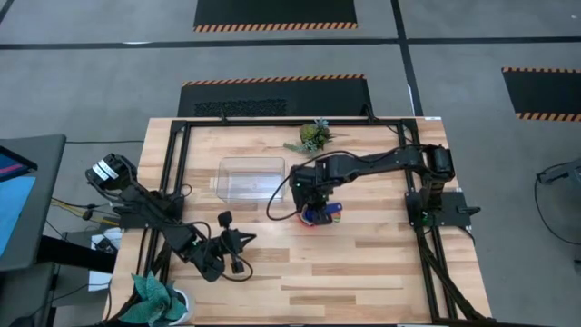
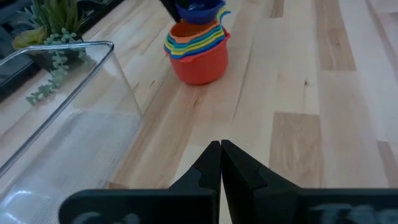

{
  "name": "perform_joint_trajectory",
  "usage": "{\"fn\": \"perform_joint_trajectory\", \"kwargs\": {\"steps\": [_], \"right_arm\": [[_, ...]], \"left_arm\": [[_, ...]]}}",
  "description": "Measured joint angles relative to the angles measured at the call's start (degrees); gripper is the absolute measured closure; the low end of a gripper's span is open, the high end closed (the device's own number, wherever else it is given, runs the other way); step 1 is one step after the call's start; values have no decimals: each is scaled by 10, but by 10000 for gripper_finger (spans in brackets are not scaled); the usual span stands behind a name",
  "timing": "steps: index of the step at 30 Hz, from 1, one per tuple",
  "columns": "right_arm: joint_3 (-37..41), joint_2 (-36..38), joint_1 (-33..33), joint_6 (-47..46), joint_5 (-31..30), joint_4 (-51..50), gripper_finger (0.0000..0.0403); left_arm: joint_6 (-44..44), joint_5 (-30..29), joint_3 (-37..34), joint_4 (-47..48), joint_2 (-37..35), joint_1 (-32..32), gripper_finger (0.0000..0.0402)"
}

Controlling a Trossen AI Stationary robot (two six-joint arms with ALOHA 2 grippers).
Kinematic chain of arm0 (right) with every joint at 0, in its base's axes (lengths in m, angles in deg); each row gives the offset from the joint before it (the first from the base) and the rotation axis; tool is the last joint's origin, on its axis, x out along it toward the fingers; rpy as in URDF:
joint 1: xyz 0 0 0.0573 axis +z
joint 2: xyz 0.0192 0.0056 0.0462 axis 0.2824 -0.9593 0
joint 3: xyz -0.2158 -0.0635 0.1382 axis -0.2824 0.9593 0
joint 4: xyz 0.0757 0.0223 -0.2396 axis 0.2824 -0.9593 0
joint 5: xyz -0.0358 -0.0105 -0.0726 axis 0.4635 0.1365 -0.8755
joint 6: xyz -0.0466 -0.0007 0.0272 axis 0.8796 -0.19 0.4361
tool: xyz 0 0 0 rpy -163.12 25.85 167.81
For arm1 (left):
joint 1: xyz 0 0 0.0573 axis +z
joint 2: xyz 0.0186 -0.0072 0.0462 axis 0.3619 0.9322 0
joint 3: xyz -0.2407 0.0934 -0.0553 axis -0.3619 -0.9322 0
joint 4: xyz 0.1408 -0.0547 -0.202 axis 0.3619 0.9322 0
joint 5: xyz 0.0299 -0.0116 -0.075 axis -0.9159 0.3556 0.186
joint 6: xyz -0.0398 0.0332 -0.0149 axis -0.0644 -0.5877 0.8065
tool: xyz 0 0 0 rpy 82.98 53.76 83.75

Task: Nest measuring cups in basket
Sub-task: Stack the dark blue measuring cup on top of the orange measuring cup

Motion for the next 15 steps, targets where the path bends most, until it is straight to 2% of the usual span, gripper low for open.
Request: {"fn": "perform_joint_trajectory", "kwargs": {"steps": [8,15], "right_arm": [[0,0,0,-6,2,0,319],[0,0,2,-20,-1,4,317]], "left_arm": [[0,0,0,2,0,8,401],[-14,0,0,3,0,8,401]]}}
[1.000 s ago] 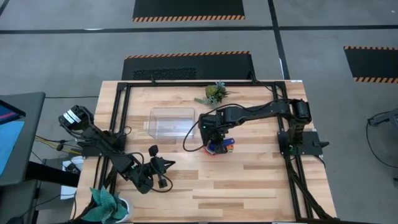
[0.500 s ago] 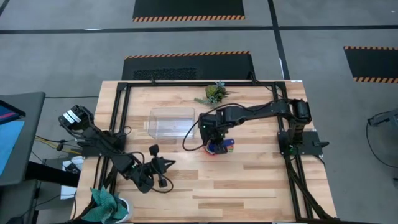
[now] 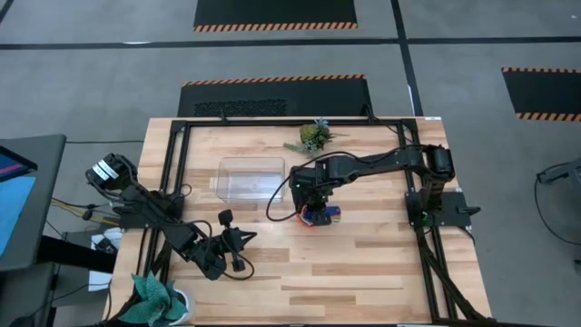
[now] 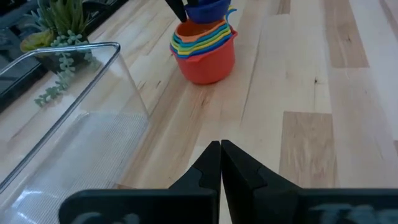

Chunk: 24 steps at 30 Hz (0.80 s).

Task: Nest measuring cups in basket
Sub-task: Stack the dark blue measuring cup on top of the orange measuring cup

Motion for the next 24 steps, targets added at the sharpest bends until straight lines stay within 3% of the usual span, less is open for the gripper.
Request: {"fn": "perform_joint_trajectory", "kwargs": {"steps": [19,24], "right_arm": [[0,0,-2,-5,-7,13,316],[0,0,-2,-4,-47,9,316]], "left_arm": [[0,5,0,0,0,0,401],[0,5,0,0,0,0,402]]}}
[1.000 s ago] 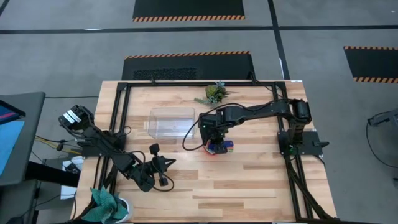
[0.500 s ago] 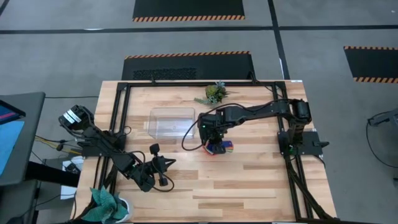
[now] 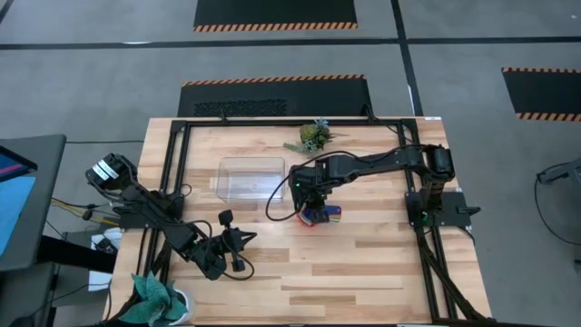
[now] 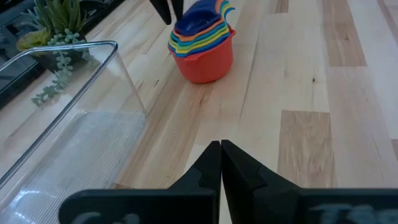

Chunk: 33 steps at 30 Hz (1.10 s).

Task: Nest measuring cups in basket
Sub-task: Stack the dark blue measuring cup on top of the orange measuring cup, then put the stacked measuring cups into the transparent bin

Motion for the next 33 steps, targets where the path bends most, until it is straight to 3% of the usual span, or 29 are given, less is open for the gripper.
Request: {"fn": "perform_joint_trajectory", "kwargs": {"steps": [12,20,26,33], "right_arm": [[0,0,0,-2,-5,-3,316],[0,0,-12,-12,-108,-137,317],[0,0,-19,-76,-200,-215,317],[8,-1,-21,-254,-235,-367,317]], "left_arm": [[1,0,0,0,0,0,401],[1,0,0,0,0,0,401],[1,0,0,0,0,0,401],[16,0,0,0,0,0,402]]}}
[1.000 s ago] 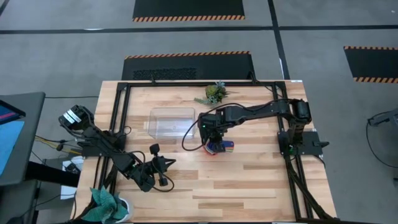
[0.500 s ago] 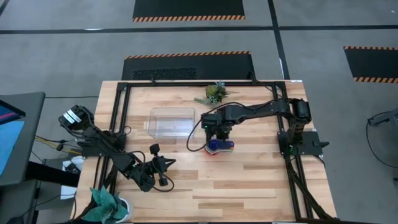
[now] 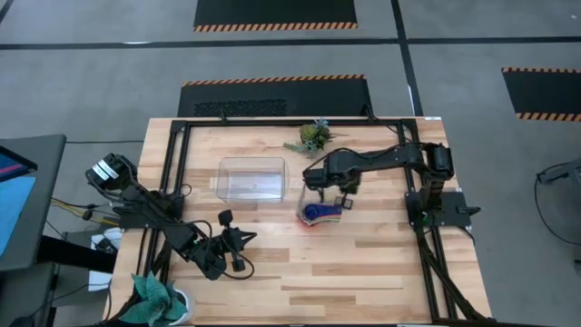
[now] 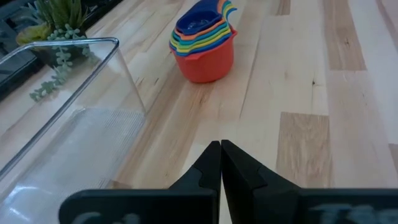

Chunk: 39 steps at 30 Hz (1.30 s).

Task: Nest measuring cups in basket
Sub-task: Put the stacked measuring cups into the transparent bin

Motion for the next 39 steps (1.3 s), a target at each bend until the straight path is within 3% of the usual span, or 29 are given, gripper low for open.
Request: {"fn": "perform_joint_trajectory", "kwargs": {"steps": [2,4,7,12,14,18,23,31,39], "right_arm": [[0,1,6,-51,-52,-72,317],[9,8,18,-69,-109,-70,318],[26,54,43,-57,-116,-60,322],[97,138,102,-142,-175,-52,332],[141,188,130,-169,-172,-34,333],[250,257,168,-197,-170,96,333],[358,291,159,-138,-150,313,333],[378,263,76,16,-139,501,333],[377,220,-24,91,1,605,333]], "left_arm": [[11,0,0,0,0,0,401],[22,0,0,0,0,0,401],[33,0,0,2,0,0,401],[66,1,0,13,0,-1,401],[80,1,-1,16,0,-3,401],[89,0,-1,9,0,-2,401],[79,-3,-1,-13,0,0,402],[7,0,0,-6,0,11,402],[-47,0,0,-3,0,17,401]]}}
